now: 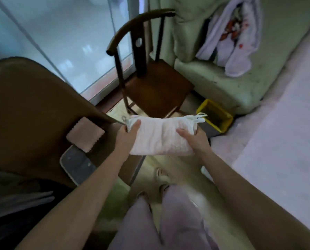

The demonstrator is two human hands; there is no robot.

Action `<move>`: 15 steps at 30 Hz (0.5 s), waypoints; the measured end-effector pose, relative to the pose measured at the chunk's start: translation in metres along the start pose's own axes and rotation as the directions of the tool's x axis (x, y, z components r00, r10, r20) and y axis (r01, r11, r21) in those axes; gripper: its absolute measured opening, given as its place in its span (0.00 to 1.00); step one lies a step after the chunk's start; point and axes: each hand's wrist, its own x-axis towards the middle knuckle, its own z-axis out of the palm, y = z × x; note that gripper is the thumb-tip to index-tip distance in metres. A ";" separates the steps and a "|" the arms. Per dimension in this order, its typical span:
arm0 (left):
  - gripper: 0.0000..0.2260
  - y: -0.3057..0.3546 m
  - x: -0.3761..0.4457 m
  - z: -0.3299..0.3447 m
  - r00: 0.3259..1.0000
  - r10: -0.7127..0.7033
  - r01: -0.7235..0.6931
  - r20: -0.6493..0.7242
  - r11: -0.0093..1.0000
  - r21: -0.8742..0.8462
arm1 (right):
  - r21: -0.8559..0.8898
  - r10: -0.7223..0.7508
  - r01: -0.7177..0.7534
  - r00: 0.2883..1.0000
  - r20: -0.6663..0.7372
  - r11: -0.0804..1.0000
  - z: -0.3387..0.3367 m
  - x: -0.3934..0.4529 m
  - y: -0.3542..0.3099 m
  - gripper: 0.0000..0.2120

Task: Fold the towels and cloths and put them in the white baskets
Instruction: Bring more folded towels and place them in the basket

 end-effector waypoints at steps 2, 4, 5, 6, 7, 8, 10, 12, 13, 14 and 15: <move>0.23 0.013 -0.026 0.034 0.957 0.073 -0.038 -0.281 0.991 0.128 | 0.088 0.064 -0.055 0.993 -0.096 0.995 -0.035 -0.030 0.020 0.25; 0.23 0.020 -0.060 0.072 0.972 0.149 -0.110 -0.184 0.973 0.204 | 0.192 0.132 -0.093 0.971 -0.197 0.977 -0.076 -0.062 0.042 0.19; 0.26 0.012 -0.075 0.092 0.986 0.151 -0.163 0.067 0.956 0.245 | 0.239 0.167 -0.107 0.954 -0.249 0.965 -0.096 -0.080 0.055 0.17; 0.29 0.004 -0.094 0.110 0.954 0.106 -0.193 0.279 0.932 0.307 | 0.290 0.206 -0.117 0.931 -0.301 0.950 -0.119 -0.099 0.072 0.15; 0.30 -0.003 -0.110 0.129 0.922 0.091 -0.235 0.377 0.904 0.357 | 0.333 0.241 -0.123 0.908 -0.343 0.935 -0.139 -0.119 0.088 0.15; 0.30 -0.008 -0.126 0.141 0.896 0.097 -0.284 0.432 0.876 0.391 | 0.362 0.269 -0.123 0.883 -0.384 0.924 -0.159 -0.139 0.104 0.16; 0.27 -0.017 -0.171 0.188 0.821 0.096 -0.357 0.563 0.856 0.375 | 0.411 0.316 -0.114 0.827 -0.465 0.905 -0.198 -0.181 0.138 0.21; 0.28 -0.031 -0.219 0.240 0.719 0.091 -0.440 0.689 0.827 0.351 | 0.472 0.366 -0.091 0.763 -0.533 0.877 -0.239 -0.226 0.175 0.18; 0.29 -0.042 -0.243 0.266 0.672 0.082 -0.491 0.736 0.793 0.360 | 0.514 0.395 -0.063 0.722 -0.569 0.856 -0.258 -0.249 0.197 0.18; 0.30 -0.054 -0.270 0.290 0.627 0.070 -0.549 0.776 0.747 0.376 | 0.561 0.440 -0.045 0.672 -0.595 0.827 -0.275 -0.273 0.219 0.21; 0.29 -0.069 -0.297 0.313 0.583 0.063 -0.604 0.810 0.700 0.380 | 0.603 0.493 -0.035 0.615 -0.616 0.797 -0.291 -0.297 0.244 0.25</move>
